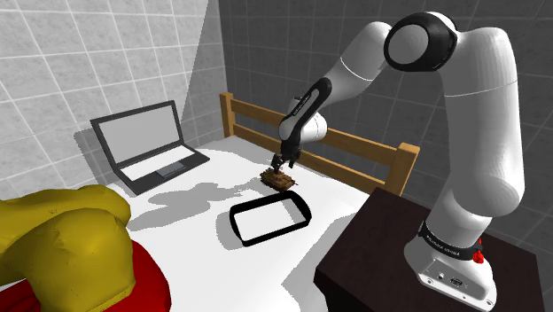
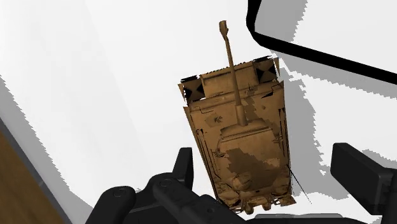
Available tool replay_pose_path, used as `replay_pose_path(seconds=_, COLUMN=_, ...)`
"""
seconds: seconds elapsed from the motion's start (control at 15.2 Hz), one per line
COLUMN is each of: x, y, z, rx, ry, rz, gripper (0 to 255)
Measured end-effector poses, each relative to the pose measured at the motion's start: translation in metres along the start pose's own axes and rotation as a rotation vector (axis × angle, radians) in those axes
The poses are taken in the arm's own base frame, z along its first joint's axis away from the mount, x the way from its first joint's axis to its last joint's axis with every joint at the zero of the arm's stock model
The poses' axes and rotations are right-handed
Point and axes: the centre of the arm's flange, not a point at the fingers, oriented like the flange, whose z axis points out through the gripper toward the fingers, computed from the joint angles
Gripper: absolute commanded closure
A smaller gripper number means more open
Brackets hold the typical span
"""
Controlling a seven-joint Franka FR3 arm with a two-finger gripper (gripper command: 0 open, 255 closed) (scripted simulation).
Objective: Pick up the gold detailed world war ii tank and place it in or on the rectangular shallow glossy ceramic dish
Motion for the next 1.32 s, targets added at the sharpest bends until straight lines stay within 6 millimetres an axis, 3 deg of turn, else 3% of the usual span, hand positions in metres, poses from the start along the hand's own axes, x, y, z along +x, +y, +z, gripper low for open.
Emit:
replay_pose_path(seconds=0.33, x=0.001, y=0.001, z=0.027, rx=0.000, ry=0.001, rz=0.000, gripper=0)
replay_pose_path(seconds=0.73, x=0.001, y=0.001, z=0.032, rx=0.000, ry=0.001, rz=0.000, gripper=0)
replay_pose_path(seconds=0.79, x=0.001, y=0.001, z=0.032, rx=0.000, ry=0.001, rz=0.000, gripper=255)
replay_pose_path(seconds=1.32, x=0.001, y=0.000, z=0.031, rx=0.001, ry=0.001, rz=-0.001, gripper=255)
